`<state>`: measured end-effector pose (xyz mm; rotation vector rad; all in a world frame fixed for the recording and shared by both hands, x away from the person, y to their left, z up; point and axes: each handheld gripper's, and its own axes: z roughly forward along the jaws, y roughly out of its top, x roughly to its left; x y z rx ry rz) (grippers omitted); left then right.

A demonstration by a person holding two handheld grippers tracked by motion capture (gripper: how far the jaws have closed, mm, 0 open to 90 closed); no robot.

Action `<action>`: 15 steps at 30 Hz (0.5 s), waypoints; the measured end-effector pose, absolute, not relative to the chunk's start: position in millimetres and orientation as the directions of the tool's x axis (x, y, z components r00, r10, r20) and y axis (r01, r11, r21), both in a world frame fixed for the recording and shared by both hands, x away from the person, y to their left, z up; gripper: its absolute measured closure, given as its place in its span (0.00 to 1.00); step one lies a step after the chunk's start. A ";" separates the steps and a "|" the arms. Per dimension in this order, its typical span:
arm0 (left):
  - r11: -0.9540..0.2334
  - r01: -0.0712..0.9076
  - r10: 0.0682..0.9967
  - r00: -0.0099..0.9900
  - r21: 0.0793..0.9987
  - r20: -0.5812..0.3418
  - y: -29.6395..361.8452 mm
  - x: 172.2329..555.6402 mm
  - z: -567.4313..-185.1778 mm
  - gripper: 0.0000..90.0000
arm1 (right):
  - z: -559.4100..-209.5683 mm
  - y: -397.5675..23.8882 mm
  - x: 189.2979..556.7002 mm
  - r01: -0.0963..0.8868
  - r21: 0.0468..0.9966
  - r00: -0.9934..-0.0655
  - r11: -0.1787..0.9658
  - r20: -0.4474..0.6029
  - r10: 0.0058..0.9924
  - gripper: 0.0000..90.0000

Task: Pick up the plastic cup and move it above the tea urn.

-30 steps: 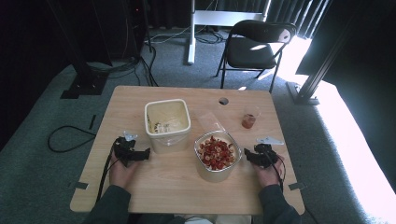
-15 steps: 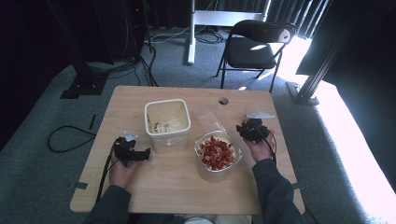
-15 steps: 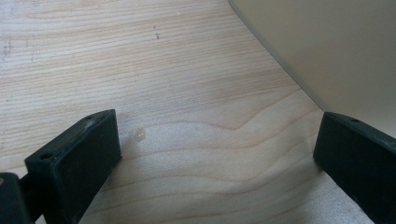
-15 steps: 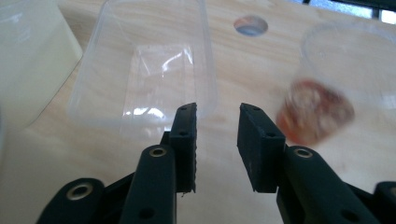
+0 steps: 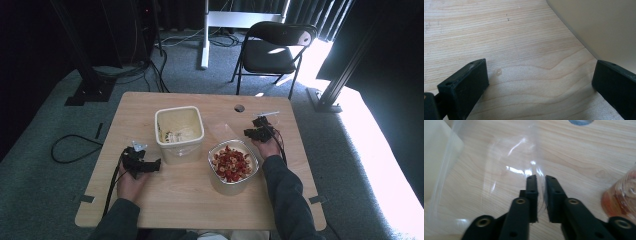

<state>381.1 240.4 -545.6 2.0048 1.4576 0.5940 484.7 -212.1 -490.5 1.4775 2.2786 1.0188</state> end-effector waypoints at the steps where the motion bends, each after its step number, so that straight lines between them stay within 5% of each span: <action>1: -0.231 0.693 0.953 0.303 0.683 0.016 240.4 381.1 -545.6 0.01 | -488.1 -211.8 484.0 0.696 0.672 -0.470 0.251 0.162 0.868 0.92; 15: -0.234 0.693 0.952 0.305 0.682 0.017 240.1 381.4 -545.5 0.01 | -456.5 -218.8 468.8 0.601 0.773 -0.448 0.204 0.114 0.887 0.96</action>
